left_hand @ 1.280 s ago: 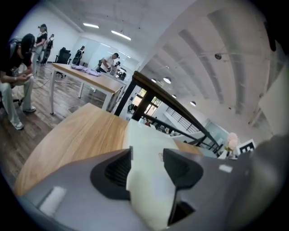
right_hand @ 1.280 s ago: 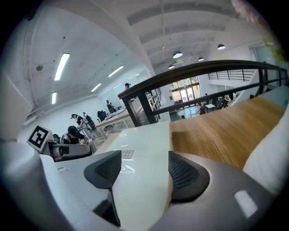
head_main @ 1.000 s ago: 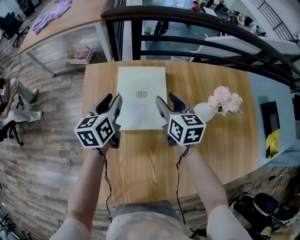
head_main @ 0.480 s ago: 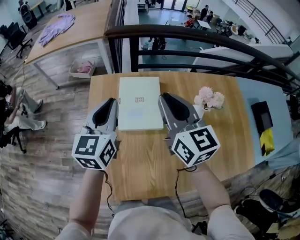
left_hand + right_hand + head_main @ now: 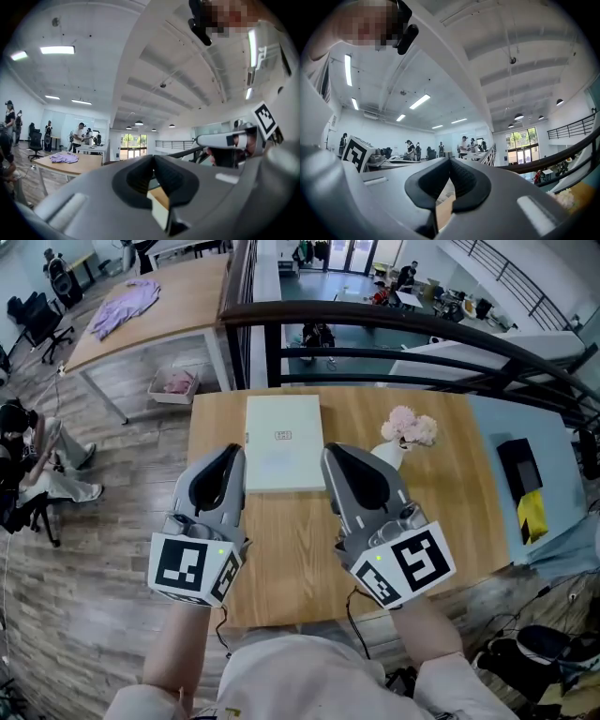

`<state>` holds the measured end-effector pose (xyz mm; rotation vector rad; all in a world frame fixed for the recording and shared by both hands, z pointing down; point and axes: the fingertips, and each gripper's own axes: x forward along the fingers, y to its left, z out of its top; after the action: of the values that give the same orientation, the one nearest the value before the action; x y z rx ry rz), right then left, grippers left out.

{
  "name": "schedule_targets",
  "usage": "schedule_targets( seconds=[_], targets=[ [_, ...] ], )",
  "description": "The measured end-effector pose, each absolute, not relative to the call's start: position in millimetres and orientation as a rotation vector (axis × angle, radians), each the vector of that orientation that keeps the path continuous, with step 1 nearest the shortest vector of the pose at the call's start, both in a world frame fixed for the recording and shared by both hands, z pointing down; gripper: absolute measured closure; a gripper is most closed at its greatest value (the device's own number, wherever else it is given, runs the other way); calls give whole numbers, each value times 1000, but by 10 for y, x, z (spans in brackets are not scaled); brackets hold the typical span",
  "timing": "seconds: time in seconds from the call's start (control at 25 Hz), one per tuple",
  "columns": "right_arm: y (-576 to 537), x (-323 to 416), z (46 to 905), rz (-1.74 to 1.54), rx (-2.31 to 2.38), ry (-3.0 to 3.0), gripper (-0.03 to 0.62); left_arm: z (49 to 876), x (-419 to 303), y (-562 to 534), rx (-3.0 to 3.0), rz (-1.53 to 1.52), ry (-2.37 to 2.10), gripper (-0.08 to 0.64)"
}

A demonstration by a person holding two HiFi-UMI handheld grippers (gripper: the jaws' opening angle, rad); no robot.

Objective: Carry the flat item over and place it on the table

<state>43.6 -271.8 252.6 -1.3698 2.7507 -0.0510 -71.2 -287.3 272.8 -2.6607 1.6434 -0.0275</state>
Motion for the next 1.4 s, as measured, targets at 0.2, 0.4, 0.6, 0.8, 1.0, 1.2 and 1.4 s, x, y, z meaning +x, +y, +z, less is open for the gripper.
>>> schedule_targets(
  seconds=[0.2, 0.4, 0.6, 0.8, 1.0, 1.2, 1.4],
  targets=[
    [-2418, 440, 2475, -37, -1379, 2753, 591, 2642, -832, -2604, -2611, 35, 1705, 557],
    [-2226, 397, 2600, -127, -1361, 2771, 591, 2792, -873, -2385, -2602, -11, 1718, 557],
    [-2144, 356, 2740, -163, -1355, 2816, 592, 2930, -844, -2322, -2637, -46, 1726, 557],
    [-2140, 358, 2800, -181, -1382, 2817, 592, 2930, -860, -2317, -2653, -34, 1724, 557],
    [-2170, 335, 2840, -177, -1410, 2827, 592, 2959, -887, -2324, -2673, -37, 1720, 557],
    [-2176, 354, 2852, -179, -1413, 2830, 592, 2998, -858, -2308, -2679, -52, 1717, 557],
    [-2188, 350, 2848, -173, -1407, 2836, 592, 2986, -824, -2294, -2680, -56, 1708, 557]
  ],
)
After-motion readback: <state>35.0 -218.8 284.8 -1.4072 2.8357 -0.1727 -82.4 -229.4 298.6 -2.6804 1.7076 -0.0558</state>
